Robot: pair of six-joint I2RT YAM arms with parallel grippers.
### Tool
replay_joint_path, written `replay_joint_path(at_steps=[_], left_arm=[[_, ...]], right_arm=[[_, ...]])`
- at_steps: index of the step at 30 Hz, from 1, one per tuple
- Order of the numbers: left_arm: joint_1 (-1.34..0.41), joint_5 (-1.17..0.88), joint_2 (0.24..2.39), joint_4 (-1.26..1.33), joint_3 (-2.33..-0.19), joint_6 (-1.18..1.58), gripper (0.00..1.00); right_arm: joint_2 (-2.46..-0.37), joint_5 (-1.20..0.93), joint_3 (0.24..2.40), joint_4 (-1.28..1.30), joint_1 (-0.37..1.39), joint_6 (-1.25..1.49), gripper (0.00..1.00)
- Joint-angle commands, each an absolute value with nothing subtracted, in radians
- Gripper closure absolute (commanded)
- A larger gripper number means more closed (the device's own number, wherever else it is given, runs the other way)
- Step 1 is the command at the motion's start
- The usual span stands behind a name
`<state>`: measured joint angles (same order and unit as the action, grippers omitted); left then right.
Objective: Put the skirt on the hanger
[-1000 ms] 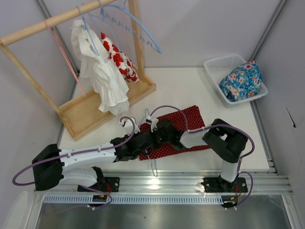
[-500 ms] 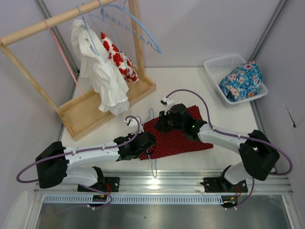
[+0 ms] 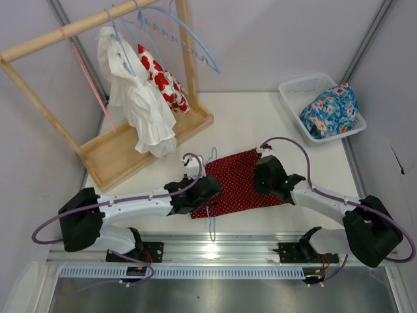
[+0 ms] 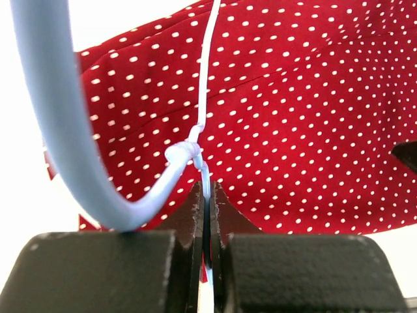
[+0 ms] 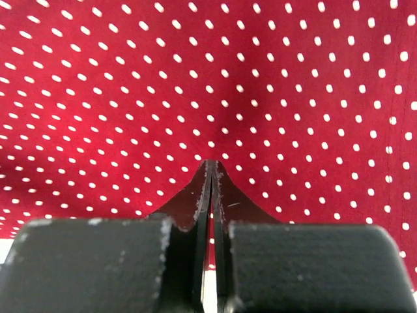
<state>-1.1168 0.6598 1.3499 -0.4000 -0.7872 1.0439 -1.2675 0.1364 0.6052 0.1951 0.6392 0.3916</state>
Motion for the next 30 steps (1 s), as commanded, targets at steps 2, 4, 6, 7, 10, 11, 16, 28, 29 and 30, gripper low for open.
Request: replay_joint_path(at_steps=[2,4,6,7,10,11,16,28,29,30], left_arm=[[-1.121,0.640,1.411,-0.371,-0.879,1.015,1.00],[-1.121,0.635,1.430,-0.379,-0.891,1.023,1.00],[-1.120,0.637,1.450,-0.385,-0.914,1.031,1.00],[-1.121,0.637,1.457,-0.387,-0.929,1.034,1.00],[-1.120,0.646,1.469,-0.388,-0.951,1.043,1.00],[-1.120,0.649,1.483,-0.390,-0.965,1.045,1.00],[-1.121,0.644,1.546,-0.434,-1.025,1.092,1.00],[-1.126,0.692,1.554,-0.491,-1.086,1.082,1.00],[-1.124,0.696,1.549,-0.495,-1.109,1.048,1.00],[-1.126,0.701,1.543,-0.500,-1.120,1.033,1.00]], right_arm=[[-1.287,0.190,0.586,0.189,0.632,0.417,1.00],[-1.304,0.181,0.574,0.167,0.630,0.434,1.00],[-1.322,0.163,0.557,0.150,0.630,0.452,1.00],[-1.327,0.141,0.554,0.144,0.630,0.475,1.00],[-1.328,0.118,0.540,0.126,0.640,0.515,1.00],[-1.327,0.109,0.537,0.120,0.644,0.544,1.00],[-1.328,0.143,0.534,0.101,0.699,0.636,1.00],[-1.250,0.193,0.561,0.149,0.756,0.732,1.00],[-1.233,0.192,0.581,0.161,0.750,0.727,1.00],[-1.217,0.190,0.590,0.179,0.747,0.723,1.00]])
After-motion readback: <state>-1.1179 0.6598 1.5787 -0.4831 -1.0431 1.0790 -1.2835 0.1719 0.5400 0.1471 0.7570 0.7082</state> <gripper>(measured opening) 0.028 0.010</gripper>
